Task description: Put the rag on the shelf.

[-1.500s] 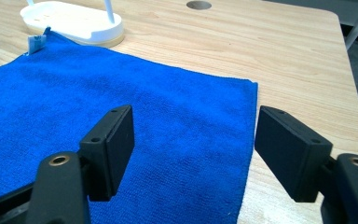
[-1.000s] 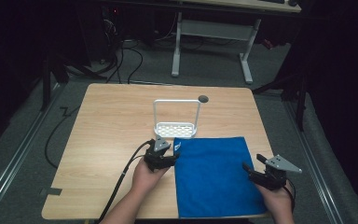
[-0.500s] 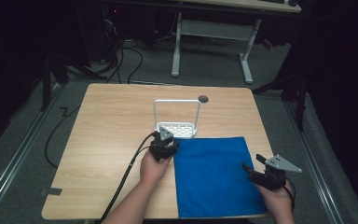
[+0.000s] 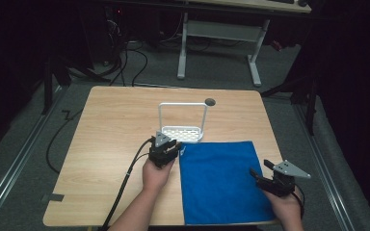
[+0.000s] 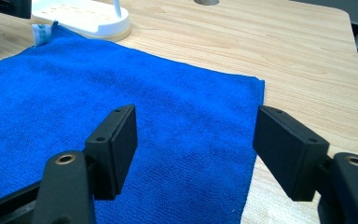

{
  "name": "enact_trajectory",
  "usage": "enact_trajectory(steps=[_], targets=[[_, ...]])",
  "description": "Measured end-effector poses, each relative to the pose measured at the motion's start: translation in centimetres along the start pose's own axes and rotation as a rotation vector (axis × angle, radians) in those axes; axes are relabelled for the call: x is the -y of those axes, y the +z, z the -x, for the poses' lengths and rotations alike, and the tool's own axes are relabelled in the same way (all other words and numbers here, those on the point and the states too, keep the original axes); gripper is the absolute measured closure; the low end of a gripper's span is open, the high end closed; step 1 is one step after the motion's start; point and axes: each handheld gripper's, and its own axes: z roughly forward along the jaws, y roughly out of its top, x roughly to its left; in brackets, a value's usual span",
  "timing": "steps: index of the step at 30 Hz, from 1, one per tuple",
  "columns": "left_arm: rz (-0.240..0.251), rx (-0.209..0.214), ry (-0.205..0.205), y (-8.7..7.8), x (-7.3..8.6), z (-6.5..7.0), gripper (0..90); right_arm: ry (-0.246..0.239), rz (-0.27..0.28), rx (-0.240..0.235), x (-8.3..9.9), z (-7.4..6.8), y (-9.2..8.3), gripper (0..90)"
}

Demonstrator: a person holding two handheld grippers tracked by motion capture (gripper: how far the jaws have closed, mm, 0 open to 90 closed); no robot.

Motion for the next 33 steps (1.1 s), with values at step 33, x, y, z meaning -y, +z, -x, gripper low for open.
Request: enact_trajectory(steps=[33], targets=[[-0.232,-0.021,0.06,3.3,-0.7,1.6,81.5,0.012,-0.11,0.057,-2.7,1.7,4.8,42.1]])
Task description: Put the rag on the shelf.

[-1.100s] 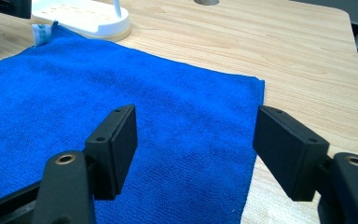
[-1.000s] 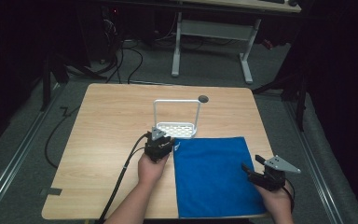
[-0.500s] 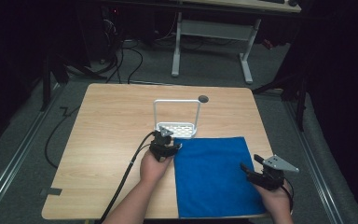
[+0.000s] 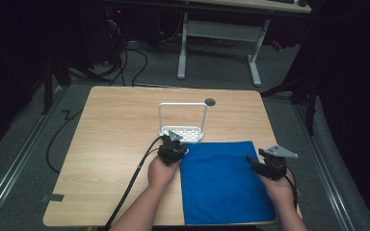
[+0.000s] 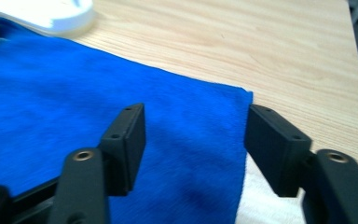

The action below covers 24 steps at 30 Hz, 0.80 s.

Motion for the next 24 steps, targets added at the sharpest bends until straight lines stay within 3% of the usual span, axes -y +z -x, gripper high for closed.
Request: enact_trajectory(steps=[7,11,14,20,23,24], targets=[[0.003,0.01,0.005,0.0,0.1,0.0,88.4,0.074,-0.084,0.02,-1.5,2.3,3.2,48.4],[0.008,0.012,0.012,-0.1,0.1,0.1,88.5,0.085,-0.106,0.026,-1.8,2.8,4.3,49.0],[0.017,0.017,0.011,-0.2,0.2,0.0,88.5,0.1,-0.117,0.059,-1.7,3.3,5.7,53.8],[0.021,0.021,0.005,-0.2,0.2,0.0,88.5,0.133,-0.134,0.045,-1.4,3.7,6.4,56.4],[0.024,0.02,0.005,-0.2,0.2,0.0,88.4,0.121,-0.132,0.044,-1.3,3.6,6.5,57.8],[0.027,0.019,0.007,-0.3,0.2,0.0,88.4,0.112,-0.13,0.044,-1.4,3.4,6.5,63.3]])
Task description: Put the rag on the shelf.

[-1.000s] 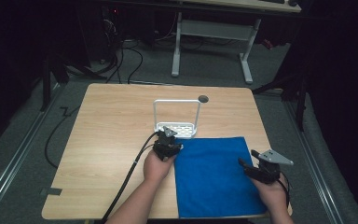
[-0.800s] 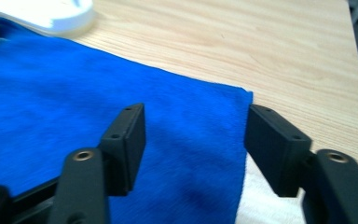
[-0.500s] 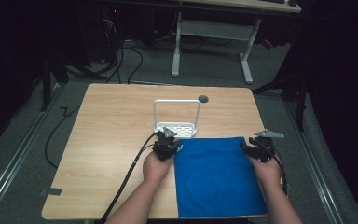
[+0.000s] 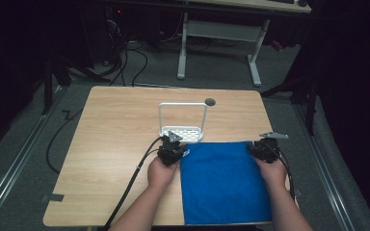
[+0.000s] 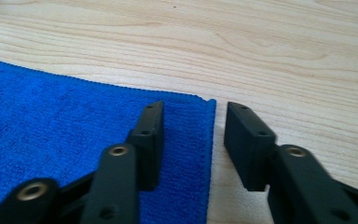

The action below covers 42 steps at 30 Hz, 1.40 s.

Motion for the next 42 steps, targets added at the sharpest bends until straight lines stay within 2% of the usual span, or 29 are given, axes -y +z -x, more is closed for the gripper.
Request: enact_trajectory(steps=[1,5,7,8,11,14,17,18,19,20,21,24,26,27,28,29,30,33,34,35,36,37,38,39,42], targets=[[0.0,0.0,0.0,0.0,0.0,0.0,88.5,0.0,0.0,0.0,0.0,0.0,0.0,63.3],[0.007,-0.002,0.007,-0.1,0.0,0.1,88.6,-0.013,0.003,-0.014,0.0,-0.3,0.0,77.5],[0.008,-0.001,0.008,-0.1,0.0,0.1,88.7,-0.013,0.003,-0.016,0.0,-0.3,0.0,80.0],[0.012,0.001,0.004,-0.1,0.1,0.0,88.7,-0.018,0.003,-0.028,0.0,-0.4,0.1,86.8],[0.02,0.007,0.007,-0.2,0.1,0.0,88.7,-0.015,0.0,-0.027,0.0,-0.6,0.0,87.5],[0.049,0.017,0.025,-0.6,0.2,0.2,88.8,-0.037,0.016,-0.013,-0.2,-0.9,-0.7,87.6],[0.098,0.051,0.028,-1.6,0.5,0.6,88.9,-0.026,0.087,-0.015,-0.3,-1.4,-2.4,87.6],[0.135,0.073,0.034,-2.4,0.7,1.3,88.9,-0.028,0.125,-0.013,-0.2,-1.9,-3.6,87.6],[0.135,0.073,0.034,-2.4,0.7,1.3,89.0,-0.028,0.125,-0.013,-0.2,-1.9,-3.6,87.6],[0.176,0.09,0.045,-3.4,0.9,1.9,88.9,-0.028,0.181,-0.015,0.2,-2.6,-5.1,87.6],[0.176,0.09,0.045,-3.4,0.9,1.9,89.0,-0.028,0.181,-0.015,0.2,-2.6,-5.1,87.6],[0.214,0.086,0.087,-4.6,1.1,2.7,88.9,-0.048,0.246,-0.015,0.9,-3.6,-6.7,87.6],[0.235,0.106,0.083,-5.4,1.5,2.9,88.9,-0.064,0.28,-0.019,1.3,-4.1,-7.8,87.5],[0.235,0.106,0.083,-5.4,1.5,2.9,88.9,-0.064,0.28,-0.019,1.3,-4.1,-7.8,87.5],[0.245,0.102,0.106,-5.8,1.8,3.1,88.8,-0.073,0.313,-0.019,1.5,-4.4,-8.8,87.5],[0.252,0.099,0.122,-6.0,2.0,3.2,88.8,-0.073,0.313,-0.019,1.5,-4.4,-8.8,87.5],[0.265,0.104,0.142,-6.7,2.6,3.3,88.8,-0.072,0.336,-0.023,1.6,-4.5,-9.6,87.5],[0.28,0.108,0.143,-7.2,3.0,3.2,88.9,-0.064,0.359,-0.025,1.7,-4.4,-10.1,87.5],[0.28,0.096,0.167,-7.8,2.5,3.0,88.9,-0.056,0.384,-0.031,1.5,-4.4,-10.5,87.5],[0.304,0.075,0.177,-8.3,2.4,2.9,88.9,-0.051,0.395,-0.032,1.4,-4.4,-10.7,87.5],[0.304,0.075,0.177,-8.3,2.4,2.9,88.9,-0.051,0.395,-0.032,1.4,-4.4,-10.7,87.5],[0.329,0.071,0.164,-8.9,2.2,2.5,88.8,-0.049,0.418,-0.041,1.2,-4.6,-11.2,87.5],[0.34,0.073,0.152,-9.2,2.1,2.3,88.8,-0.049,0.418,-0.041,1.2,-4.6,-11.2,87.5],[0.369,0.072,0.126,-10.1,2.0,1.7,88.9,-0.051,0.436,-0.041,1.1,-4.9,-11.8,87.6],[0.386,0.062,0.114,-10.7,1.9,1.3,88.9,-0.069,0.466,-0.044,0.9,-5.4,-12.6,87.5]])
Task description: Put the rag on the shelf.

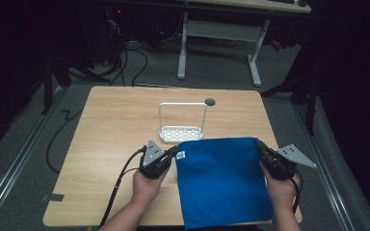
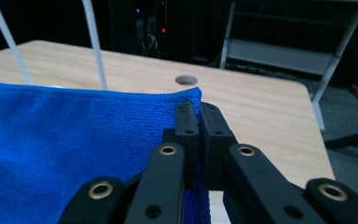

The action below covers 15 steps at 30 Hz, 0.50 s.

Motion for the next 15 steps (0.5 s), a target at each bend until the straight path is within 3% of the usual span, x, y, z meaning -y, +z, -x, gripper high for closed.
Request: enact_trajectory(steps=[2,15], targets=[[0.014,-0.008,-0.009,-0.4,-0.2,-0.3,88.9,-0.006,0.007,-0.002,-0.2,-0.2,-0.2,87.5],[0.124,-0.078,0.039,-3.8,-2.7,-0.7,88.9,-0.034,0.125,-0.066,-2.3,-3.3,-1.9,87.6]])
